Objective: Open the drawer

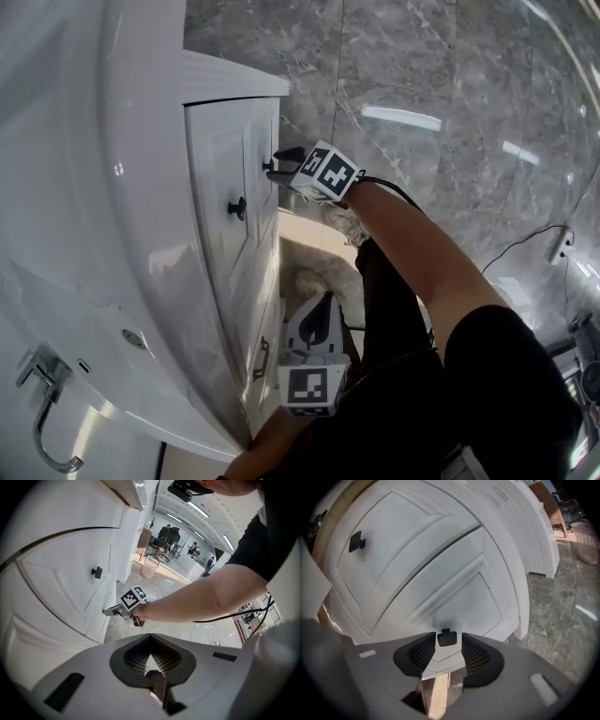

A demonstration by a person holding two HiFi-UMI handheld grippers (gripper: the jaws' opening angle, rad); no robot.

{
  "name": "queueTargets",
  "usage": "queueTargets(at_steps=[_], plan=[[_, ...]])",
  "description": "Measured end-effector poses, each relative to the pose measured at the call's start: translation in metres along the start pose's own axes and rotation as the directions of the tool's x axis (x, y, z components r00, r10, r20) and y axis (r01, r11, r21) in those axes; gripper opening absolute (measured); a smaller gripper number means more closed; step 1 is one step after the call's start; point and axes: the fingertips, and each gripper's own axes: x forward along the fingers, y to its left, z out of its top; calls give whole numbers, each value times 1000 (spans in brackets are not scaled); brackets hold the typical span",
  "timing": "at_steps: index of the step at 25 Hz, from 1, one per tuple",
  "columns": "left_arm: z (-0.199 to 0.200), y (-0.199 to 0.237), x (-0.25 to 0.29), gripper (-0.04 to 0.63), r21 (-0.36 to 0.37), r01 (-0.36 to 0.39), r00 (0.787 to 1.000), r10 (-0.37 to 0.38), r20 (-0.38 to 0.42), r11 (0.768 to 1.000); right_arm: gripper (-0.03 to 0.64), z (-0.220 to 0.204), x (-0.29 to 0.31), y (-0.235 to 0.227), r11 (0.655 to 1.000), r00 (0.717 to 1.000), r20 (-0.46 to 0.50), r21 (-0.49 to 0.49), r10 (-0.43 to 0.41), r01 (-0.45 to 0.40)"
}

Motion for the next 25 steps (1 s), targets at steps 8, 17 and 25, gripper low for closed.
queueTargets(at_steps=[8, 17, 25], plan=[[2, -9, 1, -9, 16, 38, 999, -37, -17, 999, 141, -5, 12, -2, 1000, 998, -68, -26, 13, -15], [-1, -9, 0, -9, -16, 39, 999, -40, -36, 999, 129, -5, 13, -2, 999, 996, -86, -37, 12, -15], [-5, -5, 2, -9, -31, 21, 999, -21, -32, 999, 127, -5, 12, -2, 999, 998, -63, -36, 1, -3]])
